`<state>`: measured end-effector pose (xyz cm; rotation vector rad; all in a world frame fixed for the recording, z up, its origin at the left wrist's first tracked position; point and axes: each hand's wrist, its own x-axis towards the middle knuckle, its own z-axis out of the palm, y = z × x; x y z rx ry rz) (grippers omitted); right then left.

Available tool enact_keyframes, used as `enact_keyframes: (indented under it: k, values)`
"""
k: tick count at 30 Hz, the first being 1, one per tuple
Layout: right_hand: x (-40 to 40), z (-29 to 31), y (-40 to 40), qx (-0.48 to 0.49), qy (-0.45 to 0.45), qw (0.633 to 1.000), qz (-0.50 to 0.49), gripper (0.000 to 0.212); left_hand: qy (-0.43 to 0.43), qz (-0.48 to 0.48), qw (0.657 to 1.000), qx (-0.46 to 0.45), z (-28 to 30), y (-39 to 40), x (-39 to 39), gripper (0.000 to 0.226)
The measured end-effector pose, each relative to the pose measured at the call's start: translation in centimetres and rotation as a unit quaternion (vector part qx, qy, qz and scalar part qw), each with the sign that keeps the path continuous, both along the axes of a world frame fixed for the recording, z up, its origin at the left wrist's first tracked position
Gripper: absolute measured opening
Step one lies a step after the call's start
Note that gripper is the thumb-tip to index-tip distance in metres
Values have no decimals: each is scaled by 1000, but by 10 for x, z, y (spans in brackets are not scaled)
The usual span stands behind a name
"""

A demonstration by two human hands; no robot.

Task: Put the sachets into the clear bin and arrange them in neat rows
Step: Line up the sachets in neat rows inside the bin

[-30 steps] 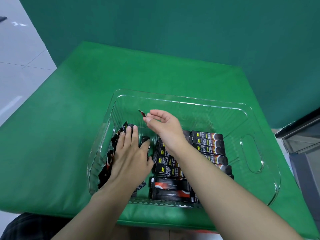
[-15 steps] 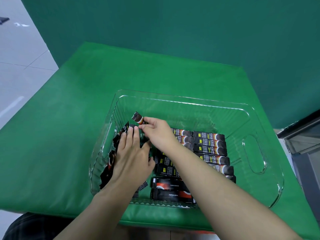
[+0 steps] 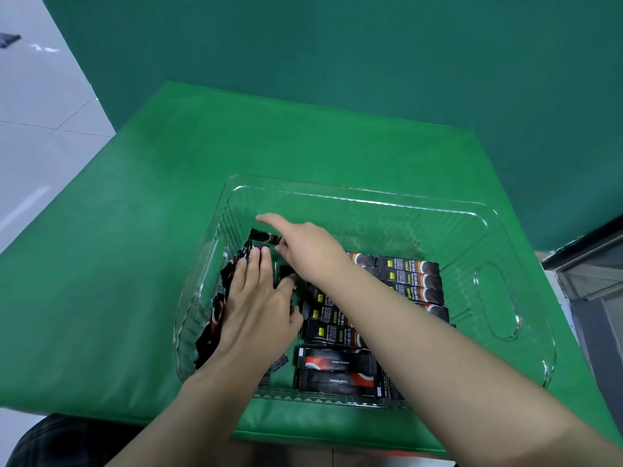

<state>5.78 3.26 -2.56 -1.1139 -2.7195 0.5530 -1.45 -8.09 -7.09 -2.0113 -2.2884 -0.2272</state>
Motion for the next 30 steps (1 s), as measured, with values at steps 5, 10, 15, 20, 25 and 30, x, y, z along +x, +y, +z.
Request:
enact_keyframes:
  k: [5, 10, 15, 20, 25, 30]
  values:
    - [-8, 8, 3, 139, -114, 982, 59, 64, -2, 3, 1000, 0, 1, 1, 1, 34]
    - [-11, 5, 8, 169, -171, 968, 69, 37, -5, 5, 1000, -5, 1, 1, 1, 38]
    - [-15, 2, 6, 159, -202, 965, 55, 13, -3, 5, 1000, -15, 2, 1, 1, 35]
    - [-20, 5, 4, 148, -188, 969, 55, 16, 0, 7, 1000, -20, 5, 0, 1, 33]
    - [-16, 3, 7, 142, -117, 983, 18, 17, -7, 8, 1000, -25, 6, 0, 1, 38]
    - [0, 11, 4, 136, 85, 987, -24, 21, -2, 8, 1000, -22, 9, -2, 2, 42]
